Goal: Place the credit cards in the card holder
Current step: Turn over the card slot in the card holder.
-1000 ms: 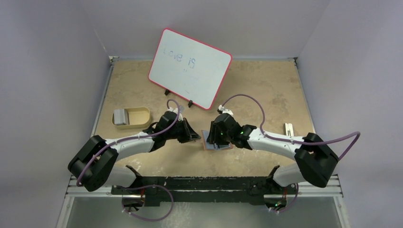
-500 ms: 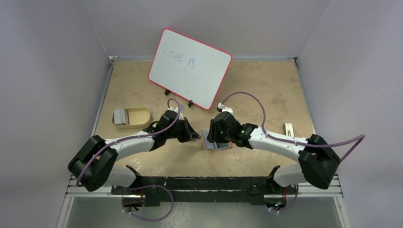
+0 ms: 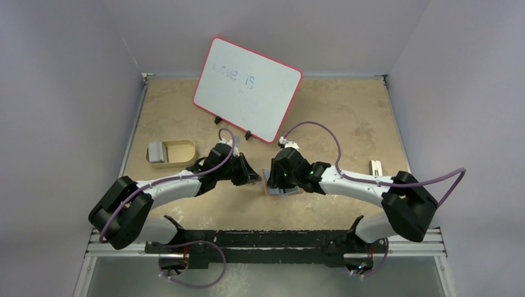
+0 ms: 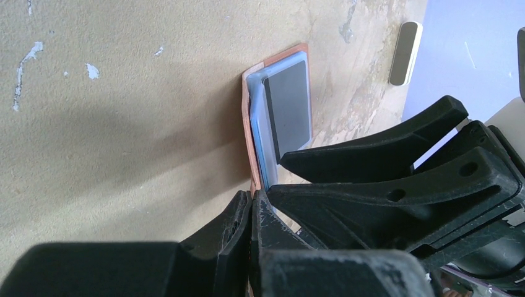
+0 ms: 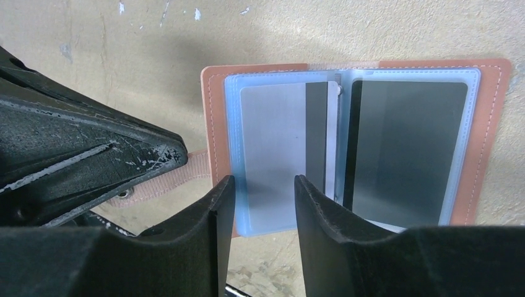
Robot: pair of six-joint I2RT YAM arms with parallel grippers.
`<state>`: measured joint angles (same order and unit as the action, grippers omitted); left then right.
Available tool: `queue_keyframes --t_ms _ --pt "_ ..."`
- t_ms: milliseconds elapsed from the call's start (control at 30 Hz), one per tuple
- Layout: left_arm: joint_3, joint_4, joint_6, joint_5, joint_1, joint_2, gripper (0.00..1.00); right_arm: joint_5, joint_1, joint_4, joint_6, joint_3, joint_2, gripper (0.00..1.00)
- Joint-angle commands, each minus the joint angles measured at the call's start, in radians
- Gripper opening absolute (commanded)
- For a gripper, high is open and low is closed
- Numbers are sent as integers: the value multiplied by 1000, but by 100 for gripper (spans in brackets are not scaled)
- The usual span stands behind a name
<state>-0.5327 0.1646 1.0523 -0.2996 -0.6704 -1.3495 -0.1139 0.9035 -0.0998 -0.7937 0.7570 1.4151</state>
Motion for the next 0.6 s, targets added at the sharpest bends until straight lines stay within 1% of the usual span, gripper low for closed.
queue_keyframes --t_ms 0,100,233,300,567 --pt "-39 23 -29 -7 -6 27 0 -62 5 -34 -1 21 -4 40" --pt "-41 21 -29 -7 -5 27 0 -70 6 -40 -1 23 1 38" --pt "-43 16 -33 -5 -6 28 0 -91 7 -64 -7 28 4 38" --pt "-45 10 -37 -2 -6 27 0 -109 7 -83 -10 38 2 40" --pt "-58 -25 -62 9 -6 26 0 -201 7 -204 -21 83 -14 53"
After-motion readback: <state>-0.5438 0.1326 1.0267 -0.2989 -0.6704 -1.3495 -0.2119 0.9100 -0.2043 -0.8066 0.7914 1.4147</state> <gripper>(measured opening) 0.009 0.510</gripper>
